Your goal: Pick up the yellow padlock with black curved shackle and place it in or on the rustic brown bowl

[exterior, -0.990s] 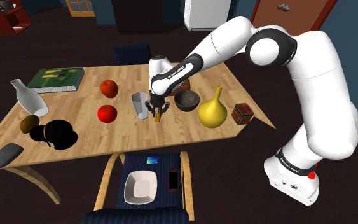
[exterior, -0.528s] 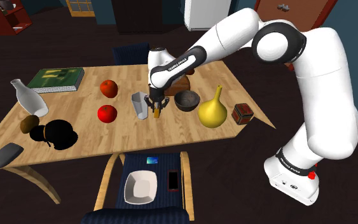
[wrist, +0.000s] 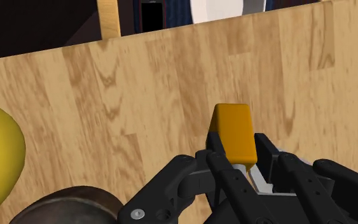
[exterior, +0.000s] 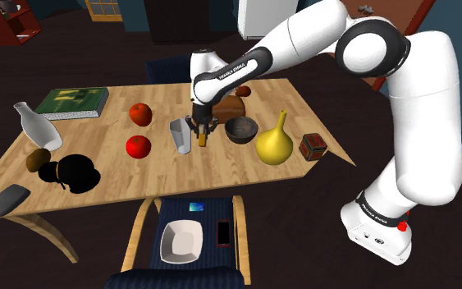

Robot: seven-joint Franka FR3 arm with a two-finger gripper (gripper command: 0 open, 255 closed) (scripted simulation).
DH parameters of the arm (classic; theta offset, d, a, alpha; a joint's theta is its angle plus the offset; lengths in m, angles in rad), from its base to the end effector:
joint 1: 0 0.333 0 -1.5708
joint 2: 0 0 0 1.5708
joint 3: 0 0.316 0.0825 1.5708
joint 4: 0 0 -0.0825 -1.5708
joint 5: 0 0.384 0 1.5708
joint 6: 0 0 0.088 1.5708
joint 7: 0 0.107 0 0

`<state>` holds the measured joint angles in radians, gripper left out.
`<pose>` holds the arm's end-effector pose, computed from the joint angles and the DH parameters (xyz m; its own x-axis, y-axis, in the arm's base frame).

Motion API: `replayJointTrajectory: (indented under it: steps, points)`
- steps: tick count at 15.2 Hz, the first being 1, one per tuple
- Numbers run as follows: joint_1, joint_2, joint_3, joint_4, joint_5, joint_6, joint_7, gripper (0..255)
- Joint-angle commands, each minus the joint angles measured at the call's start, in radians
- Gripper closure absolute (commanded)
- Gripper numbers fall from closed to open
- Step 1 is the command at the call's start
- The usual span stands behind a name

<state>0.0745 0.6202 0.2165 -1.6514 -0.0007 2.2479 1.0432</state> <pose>0.6599 0.1795 0.2568 0.7011 -0.7039 -0.1137 -0.7117 -0.7005 -0.0519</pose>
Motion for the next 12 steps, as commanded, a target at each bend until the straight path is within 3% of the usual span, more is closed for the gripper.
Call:
replayJointTrajectory:
  steps: [1, 3, 12]
  points:
    - [-0.001, -0.015, 0.002, 0.008, 0.002, -0.023, 0.001, 255]
    - [-0.002, -0.024, 0.003, 0.01, 0.003, -0.034, 0.002, 255]
    - [-0.159, -0.105, -0.025, -0.113, 0.034, -0.01, -0.189, 255]
